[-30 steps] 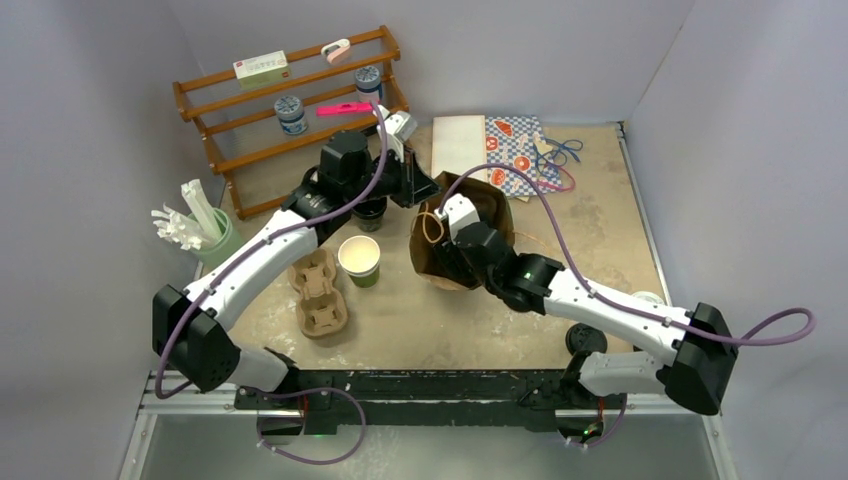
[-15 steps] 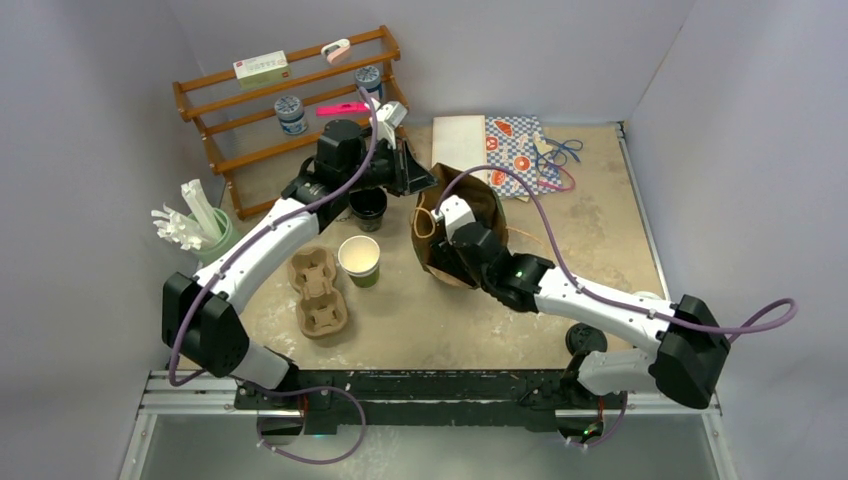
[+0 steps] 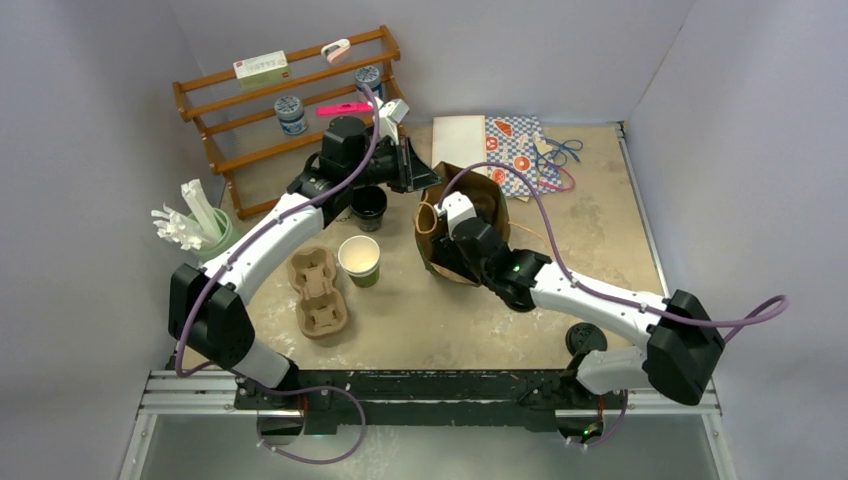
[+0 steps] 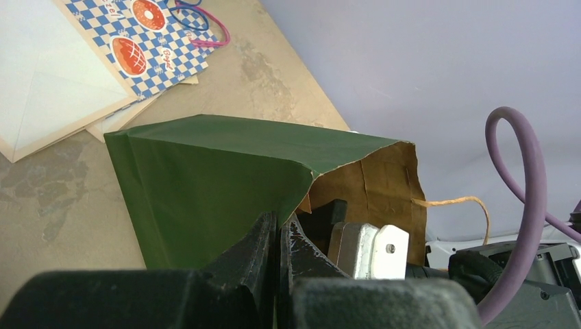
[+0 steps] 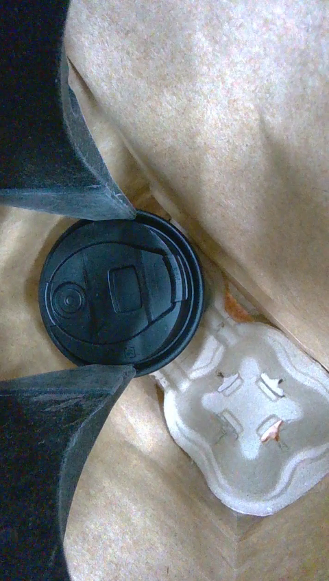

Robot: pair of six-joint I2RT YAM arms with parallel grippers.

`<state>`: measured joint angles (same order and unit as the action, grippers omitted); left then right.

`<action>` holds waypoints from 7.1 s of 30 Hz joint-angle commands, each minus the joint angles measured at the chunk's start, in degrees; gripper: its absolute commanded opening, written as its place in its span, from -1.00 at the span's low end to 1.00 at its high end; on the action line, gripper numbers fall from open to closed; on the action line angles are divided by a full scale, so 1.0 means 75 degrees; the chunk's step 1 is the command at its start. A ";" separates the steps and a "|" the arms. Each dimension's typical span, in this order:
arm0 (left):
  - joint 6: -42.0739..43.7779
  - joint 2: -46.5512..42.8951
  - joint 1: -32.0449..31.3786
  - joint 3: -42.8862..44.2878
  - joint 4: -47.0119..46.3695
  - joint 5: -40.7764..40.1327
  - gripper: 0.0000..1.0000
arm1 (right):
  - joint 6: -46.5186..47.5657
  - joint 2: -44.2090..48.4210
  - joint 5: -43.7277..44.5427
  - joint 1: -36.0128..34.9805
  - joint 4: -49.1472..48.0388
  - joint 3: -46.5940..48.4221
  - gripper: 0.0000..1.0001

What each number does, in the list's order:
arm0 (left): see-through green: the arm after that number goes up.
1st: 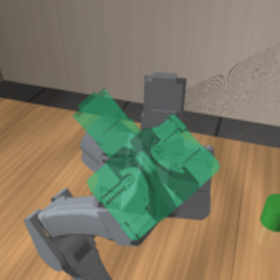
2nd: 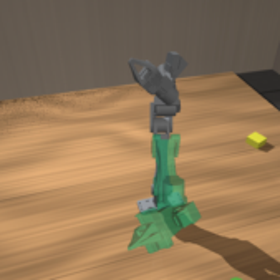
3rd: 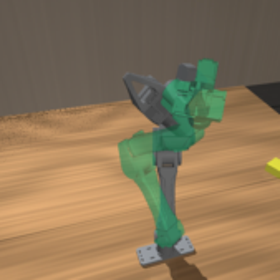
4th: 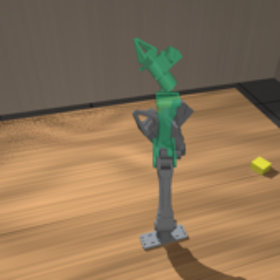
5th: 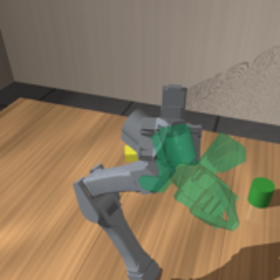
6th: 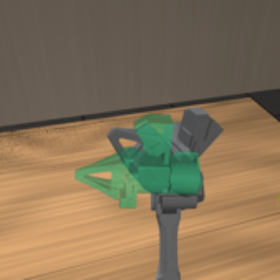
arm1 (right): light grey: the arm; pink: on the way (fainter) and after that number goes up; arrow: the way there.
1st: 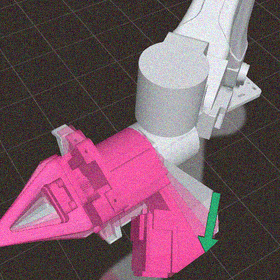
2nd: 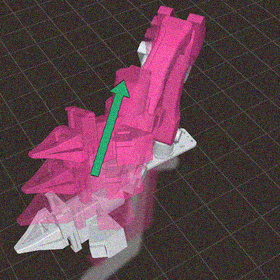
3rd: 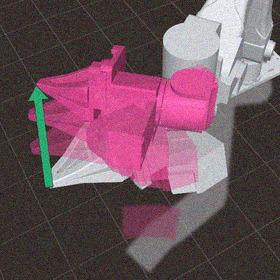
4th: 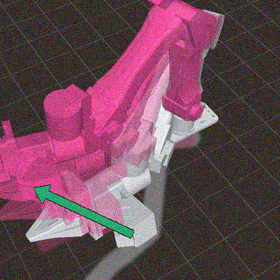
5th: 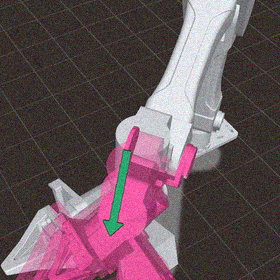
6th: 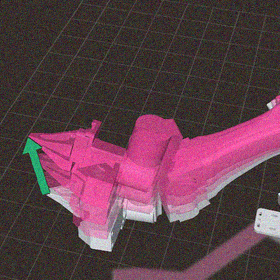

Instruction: Pack the takeout coffee

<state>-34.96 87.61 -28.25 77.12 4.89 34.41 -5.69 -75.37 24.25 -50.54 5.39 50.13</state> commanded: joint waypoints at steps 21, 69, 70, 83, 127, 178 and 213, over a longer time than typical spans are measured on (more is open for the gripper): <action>-0.0495 0.0119 0.0040 0.0159 -0.0276 0.0264 -1.00 | -0.0957 -0.1074 -0.0233 0.0353 0.0717 -0.0461 -0.93; -0.0377 0.0239 -0.0086 0.1096 0.2065 -0.0983 -1.00 | -0.0875 0.0206 -0.1501 0.0353 0.1853 0.3243 0.86; -0.0363 0.0367 -0.0083 0.1267 0.2313 -0.1157 -1.00 | -0.0935 0.0180 -0.1429 0.0353 0.1897 0.3391 0.86; -0.0828 0.1872 -0.0088 0.3190 0.3247 -0.1772 -1.00 | -0.1144 -0.0715 -0.0464 0.0353 0.3978 0.7366 0.58; 0.1651 -0.2010 -0.0271 0.1813 0.5227 -0.6221 0.80 | -0.3510 0.0347 0.0858 0.1254 0.7887 0.7388 0.57; -0.0041 -0.2047 0.0276 -0.1497 0.5571 -0.6418 -1.00 | -0.5121 0.2258 -0.0783 0.1255 0.5354 0.1707 0.14; 0.0040 -0.2583 0.0284 -0.0665 0.6513 -0.3205 -1.00 | 0.1601 -0.0561 -0.0872 -0.2700 -0.8276 -0.2567 0.97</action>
<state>-36.23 69.87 -26.59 68.29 52.23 7.66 3.31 -75.44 13.52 -70.72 -43.77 28.53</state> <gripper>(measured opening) 0.049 0.984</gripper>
